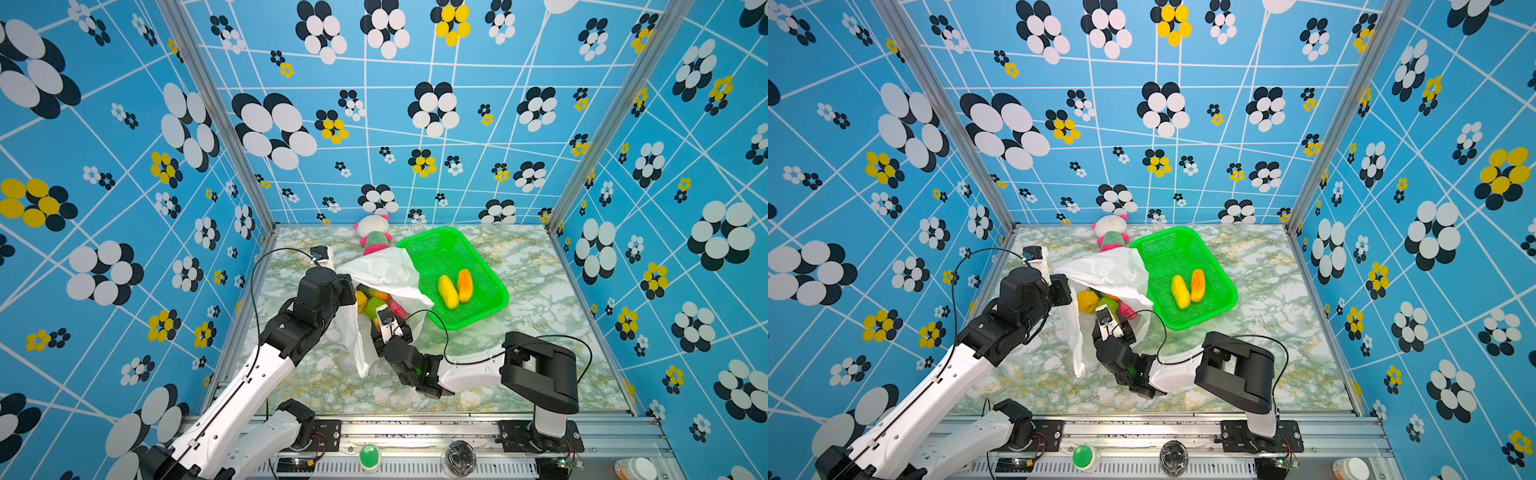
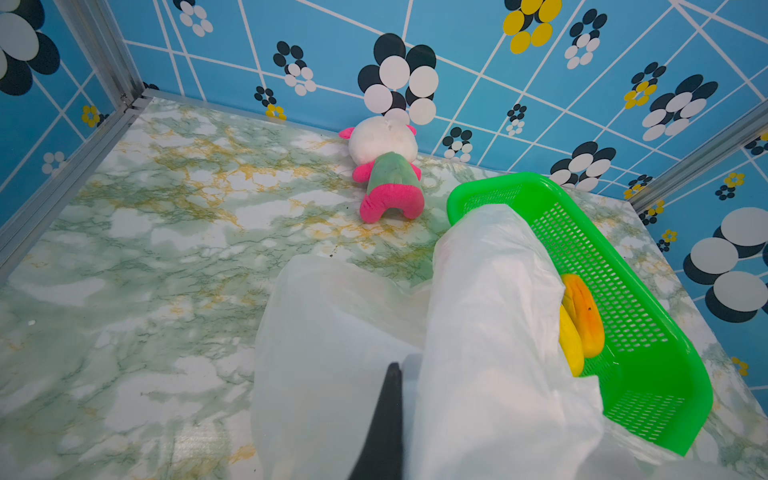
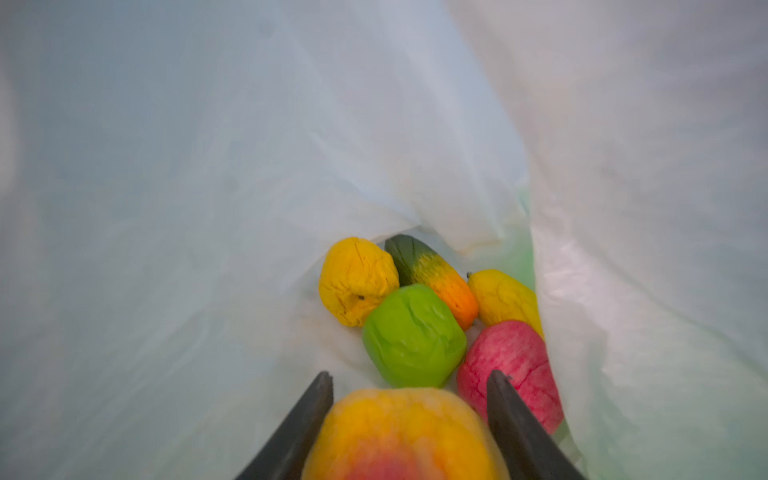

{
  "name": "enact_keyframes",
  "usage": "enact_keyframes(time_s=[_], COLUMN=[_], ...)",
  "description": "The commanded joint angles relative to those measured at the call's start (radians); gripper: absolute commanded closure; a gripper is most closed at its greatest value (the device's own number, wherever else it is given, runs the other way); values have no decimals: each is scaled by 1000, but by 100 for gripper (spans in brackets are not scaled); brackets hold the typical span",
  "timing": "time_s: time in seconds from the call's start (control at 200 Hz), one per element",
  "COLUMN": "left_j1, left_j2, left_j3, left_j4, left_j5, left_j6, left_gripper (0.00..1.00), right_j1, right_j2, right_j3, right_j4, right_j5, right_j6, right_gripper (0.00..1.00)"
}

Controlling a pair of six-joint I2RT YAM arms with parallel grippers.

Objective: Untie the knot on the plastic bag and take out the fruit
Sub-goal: 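Reach the right gripper down into the bag toward the red-yellow mango, then close the right gripper on the red-yellow mango and lift it out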

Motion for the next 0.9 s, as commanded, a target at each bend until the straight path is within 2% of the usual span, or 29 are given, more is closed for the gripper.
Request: enact_keyframes(time_s=[0.0, 0.16, 0.235, 0.31, 0.55, 0.625, 0.69, 0.745, 0.81, 0.9], left_j1=[5, 5, 5, 5, 4, 5, 5, 5, 5, 5], left_j2=[-11, -5, -9, -12, -20, -22, -19, -16, -20, -31], left_j3=[8, 12, 12, 9, 10, 9, 9, 14, 14, 8], left_j4=[11, 7, 7, 8, 5, 6, 5, -1, -6, 1], left_j5=[-2, 0, 3, 0, 0, -1, -2, -10, -22, -26], left_j6=[4, 3, 2, 1, 0, -1, 0, -1, 1, 2], left_gripper=[100, 100, 100, 100, 100, 100, 100, 100, 100, 100], right_j1=[38, 145, 189, 200, 156, 113, 26, -66, -211, -385], right_j2=[-79, -173, -241, -310, -553, -662, -776, -855, -939, -971], right_j3=[-67, -162, -180, -221, -370, -445, -515, -539, -524, -471], right_j4=[302, 563, 567, 566, 564, 551, 464, 313, 35, -256], right_j5=[69, 102, 100, 94, 127, 133, 125, 101, 54, -29], right_j6=[-214, -482, -570, -580, -637, -585, -449, -299, -94, 109], right_gripper=[61, 62, 66, 69, 67, 67, 67, 68, 68, 70])
